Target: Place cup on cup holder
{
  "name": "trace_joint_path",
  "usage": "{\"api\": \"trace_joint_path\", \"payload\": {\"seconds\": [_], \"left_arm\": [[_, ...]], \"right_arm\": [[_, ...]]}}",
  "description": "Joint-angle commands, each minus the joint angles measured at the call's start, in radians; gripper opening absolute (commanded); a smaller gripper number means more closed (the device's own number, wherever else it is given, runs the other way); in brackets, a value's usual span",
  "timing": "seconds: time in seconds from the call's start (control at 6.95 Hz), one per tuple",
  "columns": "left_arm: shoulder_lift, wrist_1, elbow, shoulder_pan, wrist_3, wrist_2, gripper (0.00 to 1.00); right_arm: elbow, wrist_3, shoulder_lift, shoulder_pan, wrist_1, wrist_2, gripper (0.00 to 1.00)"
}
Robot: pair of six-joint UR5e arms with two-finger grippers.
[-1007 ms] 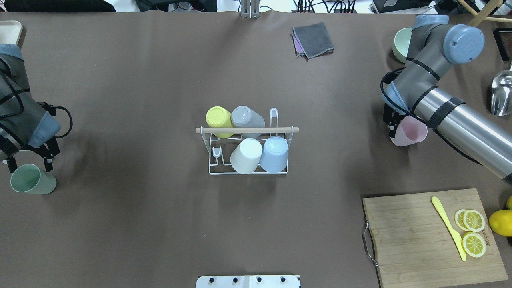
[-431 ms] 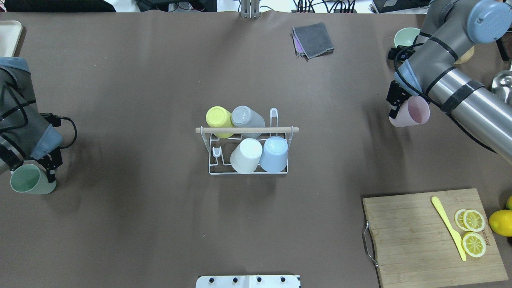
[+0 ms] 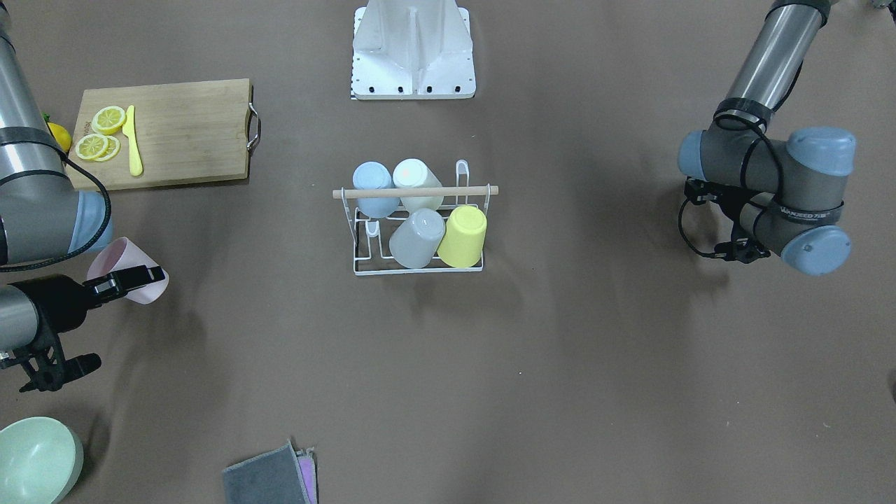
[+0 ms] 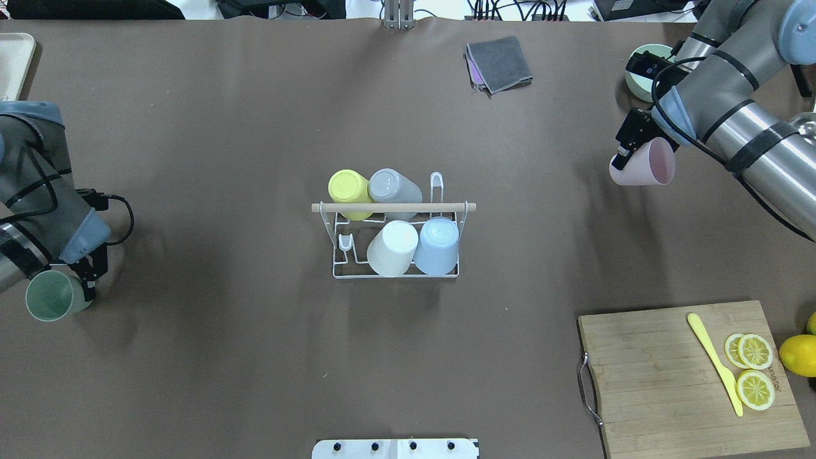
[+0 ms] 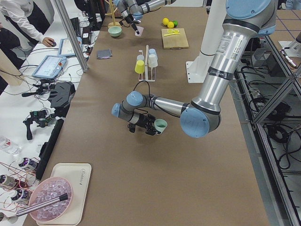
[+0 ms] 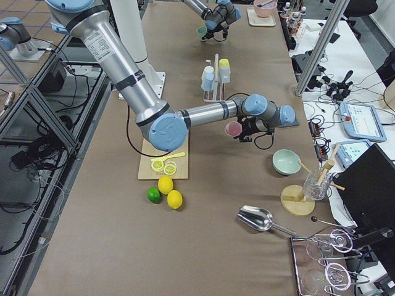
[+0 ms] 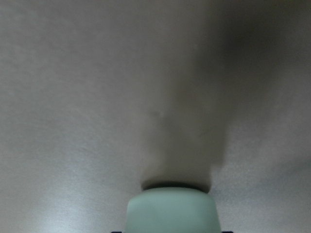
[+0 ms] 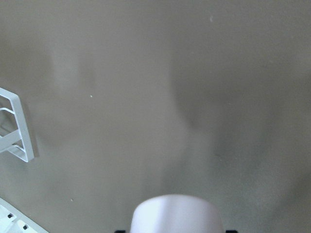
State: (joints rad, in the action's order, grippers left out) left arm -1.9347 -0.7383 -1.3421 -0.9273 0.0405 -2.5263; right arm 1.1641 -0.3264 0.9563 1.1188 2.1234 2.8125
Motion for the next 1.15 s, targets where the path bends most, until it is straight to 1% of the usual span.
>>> {"api": "trace_joint_path", "payload": {"seconds": [0.0,0.14,0.29,0.58,0.72,0.86,1.01], "left_arm": [[-0.021,0.002,-0.005,-0.002,-0.042,0.003,0.00],[-0.021,0.000,-0.015,-0.043,-0.039,0.001,0.00],[-0.039,-0.001,-0.031,-0.101,-0.039,0.000,0.00],[-0.085,-0.013,-0.026,-0.218,-0.045,-0.003,0.00],[-0.095,-0.082,-0.019,-0.267,-0.103,-0.003,0.00],[-0.093,-0.239,-0.006,-0.289,-0.204,-0.003,0.00],[-0.089,-0.458,0.012,-0.298,-0.358,-0.003,0.00]], "right_arm": [[0.008,-0.016,0.025,0.004,-0.109,0.146,0.32],[0.011,-0.017,0.028,0.007,-0.123,0.239,0.32],[0.011,-0.019,0.028,0.009,-0.131,0.356,0.32],[0.009,-0.022,0.041,0.026,-0.238,0.500,0.32],[0.008,-0.083,0.038,0.044,-0.240,0.577,0.32],[0.008,-0.177,0.036,0.058,-0.240,0.660,0.32],[0.008,-0.291,0.036,0.075,-0.240,0.720,0.32]]}}
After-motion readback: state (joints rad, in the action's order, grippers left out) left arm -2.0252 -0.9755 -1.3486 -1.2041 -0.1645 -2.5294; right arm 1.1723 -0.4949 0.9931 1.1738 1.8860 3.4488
